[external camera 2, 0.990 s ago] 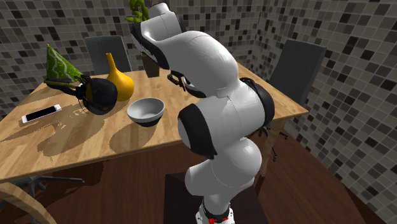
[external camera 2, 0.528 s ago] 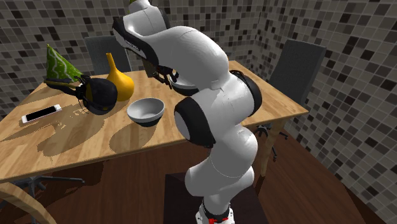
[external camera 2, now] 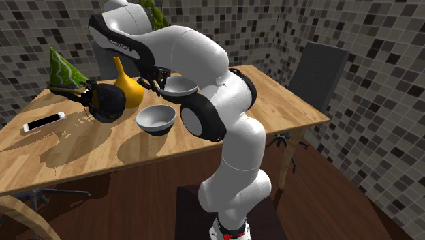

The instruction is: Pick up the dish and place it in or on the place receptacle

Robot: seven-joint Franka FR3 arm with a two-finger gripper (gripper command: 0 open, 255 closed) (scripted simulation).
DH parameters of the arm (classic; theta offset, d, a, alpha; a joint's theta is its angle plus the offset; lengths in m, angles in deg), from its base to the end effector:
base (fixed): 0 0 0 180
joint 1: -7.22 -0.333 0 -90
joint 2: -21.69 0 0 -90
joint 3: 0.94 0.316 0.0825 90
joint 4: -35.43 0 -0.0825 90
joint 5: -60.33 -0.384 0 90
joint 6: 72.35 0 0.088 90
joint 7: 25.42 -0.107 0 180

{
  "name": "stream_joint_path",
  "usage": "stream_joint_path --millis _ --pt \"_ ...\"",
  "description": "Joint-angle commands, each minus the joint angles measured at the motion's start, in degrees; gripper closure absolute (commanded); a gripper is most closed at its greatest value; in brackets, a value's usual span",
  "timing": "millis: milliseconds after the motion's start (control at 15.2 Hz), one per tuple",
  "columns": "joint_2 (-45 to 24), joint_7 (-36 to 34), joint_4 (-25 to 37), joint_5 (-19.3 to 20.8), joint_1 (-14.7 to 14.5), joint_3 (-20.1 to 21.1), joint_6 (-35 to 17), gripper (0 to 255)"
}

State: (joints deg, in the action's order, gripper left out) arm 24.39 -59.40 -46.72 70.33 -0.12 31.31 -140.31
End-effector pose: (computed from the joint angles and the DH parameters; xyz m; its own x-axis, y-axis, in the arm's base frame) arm 0.3922 0.3056 0.6804 0.9977 0.0382 -0.0557 0.0520 -0.9605 0.2734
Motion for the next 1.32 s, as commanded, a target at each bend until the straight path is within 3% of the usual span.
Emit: stream_joint_path --millis 0,198,330,396,462,792,1254 --pt "-5.05 -3.98 5.62 1.99 -1.96 2.46 2.06 255" --pt "-13.24 -9.68 15.08 6.06 -6.76 5.37 5.93 255" --pt "-19.59 -13.04 23.2 9.75 -11.59 6.53 9.41 255" --pt "-23.17 -14.39 28.25 12.01 -14.73 6.75 11.59 255" --pt "-29.34 -15.61 37.92 16.25 -20.64 6.54 15.75 255" --pt "-23.7 -16.43 24.62 11.39 -15.03 6.92 7.87 255" --pt "-19.26 -16.65 12.67 8.05 -10.87 7.14 -0.21 255"
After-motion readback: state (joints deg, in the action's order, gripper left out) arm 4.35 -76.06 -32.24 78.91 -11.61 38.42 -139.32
